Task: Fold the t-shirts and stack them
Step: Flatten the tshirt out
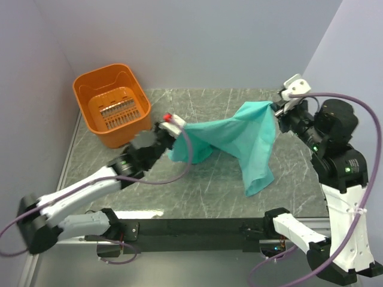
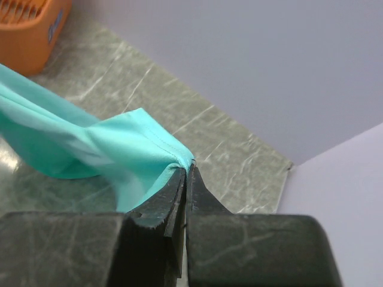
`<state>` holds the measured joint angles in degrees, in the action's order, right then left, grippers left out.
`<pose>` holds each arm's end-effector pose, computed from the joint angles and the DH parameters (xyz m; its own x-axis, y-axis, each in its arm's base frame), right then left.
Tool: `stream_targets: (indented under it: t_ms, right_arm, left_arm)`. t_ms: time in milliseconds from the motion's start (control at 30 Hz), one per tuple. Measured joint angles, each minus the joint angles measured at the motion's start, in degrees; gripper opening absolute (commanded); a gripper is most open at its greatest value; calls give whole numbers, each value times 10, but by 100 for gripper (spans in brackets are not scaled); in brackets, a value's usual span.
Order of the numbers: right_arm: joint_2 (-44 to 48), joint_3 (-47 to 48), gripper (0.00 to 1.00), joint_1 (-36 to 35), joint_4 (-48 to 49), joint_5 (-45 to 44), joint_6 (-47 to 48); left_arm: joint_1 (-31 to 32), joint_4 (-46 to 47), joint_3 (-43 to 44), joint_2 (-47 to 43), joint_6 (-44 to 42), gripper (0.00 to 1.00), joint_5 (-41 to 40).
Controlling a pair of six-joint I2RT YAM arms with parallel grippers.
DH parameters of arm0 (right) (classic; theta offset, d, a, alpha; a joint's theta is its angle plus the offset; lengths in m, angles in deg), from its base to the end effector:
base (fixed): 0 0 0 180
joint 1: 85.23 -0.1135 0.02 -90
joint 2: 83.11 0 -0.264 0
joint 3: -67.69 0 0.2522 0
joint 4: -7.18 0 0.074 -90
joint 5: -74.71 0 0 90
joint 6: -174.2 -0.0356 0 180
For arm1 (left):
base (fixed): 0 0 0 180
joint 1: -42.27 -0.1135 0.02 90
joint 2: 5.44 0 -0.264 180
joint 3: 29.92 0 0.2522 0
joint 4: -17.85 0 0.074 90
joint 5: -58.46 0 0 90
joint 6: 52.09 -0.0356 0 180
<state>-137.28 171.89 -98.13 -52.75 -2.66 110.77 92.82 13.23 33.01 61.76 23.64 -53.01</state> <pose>0.1295 0.0376 0.5021 0.0415 -0.4383 -0.8979 -0.4576 0.7905 -0.4070 0.1848 -0.2041 0.3215 0.0253 0.3302 -0.9436 0.4979 0.8143 0.2983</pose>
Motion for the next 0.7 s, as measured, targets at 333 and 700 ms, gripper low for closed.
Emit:
stream_targets:
  t_ms: [333,700]
  right_arm:
    - [3,101,0,23,9,-5,-30]
    - [-23,162,0,43,27,-2,-49]
  left_arm:
    - [-1,-44,94,-189,-2,1,11]
    - [-19,-81,115,-141,-47,1,47]
